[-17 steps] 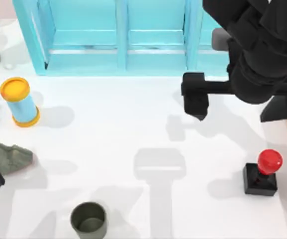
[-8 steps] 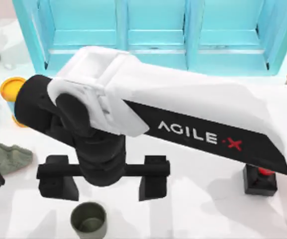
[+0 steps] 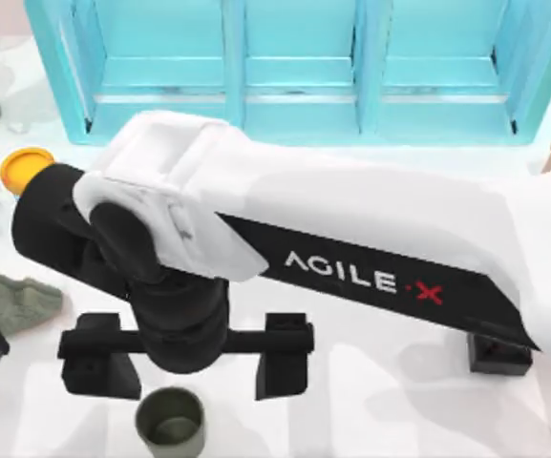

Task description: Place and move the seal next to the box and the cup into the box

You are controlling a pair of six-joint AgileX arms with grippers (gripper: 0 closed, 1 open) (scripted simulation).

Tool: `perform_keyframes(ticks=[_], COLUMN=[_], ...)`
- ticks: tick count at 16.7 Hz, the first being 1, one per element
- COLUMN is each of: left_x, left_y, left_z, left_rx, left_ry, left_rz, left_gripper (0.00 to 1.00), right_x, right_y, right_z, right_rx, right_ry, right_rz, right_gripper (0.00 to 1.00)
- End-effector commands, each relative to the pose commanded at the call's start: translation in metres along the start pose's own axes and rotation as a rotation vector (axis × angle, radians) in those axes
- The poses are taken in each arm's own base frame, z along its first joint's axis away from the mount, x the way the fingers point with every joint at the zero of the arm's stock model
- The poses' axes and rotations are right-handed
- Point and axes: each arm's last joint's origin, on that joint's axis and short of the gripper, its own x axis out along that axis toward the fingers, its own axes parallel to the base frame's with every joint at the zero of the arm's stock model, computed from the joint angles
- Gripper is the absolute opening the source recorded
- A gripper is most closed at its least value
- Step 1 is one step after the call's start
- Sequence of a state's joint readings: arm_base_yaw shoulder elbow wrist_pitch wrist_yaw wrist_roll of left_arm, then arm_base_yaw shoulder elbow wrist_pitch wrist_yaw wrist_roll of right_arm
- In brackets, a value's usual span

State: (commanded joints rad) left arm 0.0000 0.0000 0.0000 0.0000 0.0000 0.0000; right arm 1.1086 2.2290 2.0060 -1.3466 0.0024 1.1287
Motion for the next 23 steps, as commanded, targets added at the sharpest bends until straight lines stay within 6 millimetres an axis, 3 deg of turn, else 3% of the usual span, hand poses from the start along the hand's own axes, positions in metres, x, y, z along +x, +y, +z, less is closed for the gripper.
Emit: perform_keyframes(ticks=[7,12,23], left_x=[0.000,0.000,0.000], left_y=[0.000,0.000,0.000], left_z=[0.000,0.000,0.000], left_rx=[0.000,0.000,0.000], left_ry=[0.000,0.000,0.000], left_rz=[0.000,0.000,0.000], left_gripper=[1.00,1.00,1.00], right_x=[0.069,0.075,0.075], right_y=[0.001,0.001,0.001], right_z=[-0.001,-0.001,-0.001], right_rx=[0.000,0.000,0.000], right_ry=[-0.002,0.000,0.000], right_rz=[0.004,0.001,0.001], right_gripper=[1.00,1.00,0.17])
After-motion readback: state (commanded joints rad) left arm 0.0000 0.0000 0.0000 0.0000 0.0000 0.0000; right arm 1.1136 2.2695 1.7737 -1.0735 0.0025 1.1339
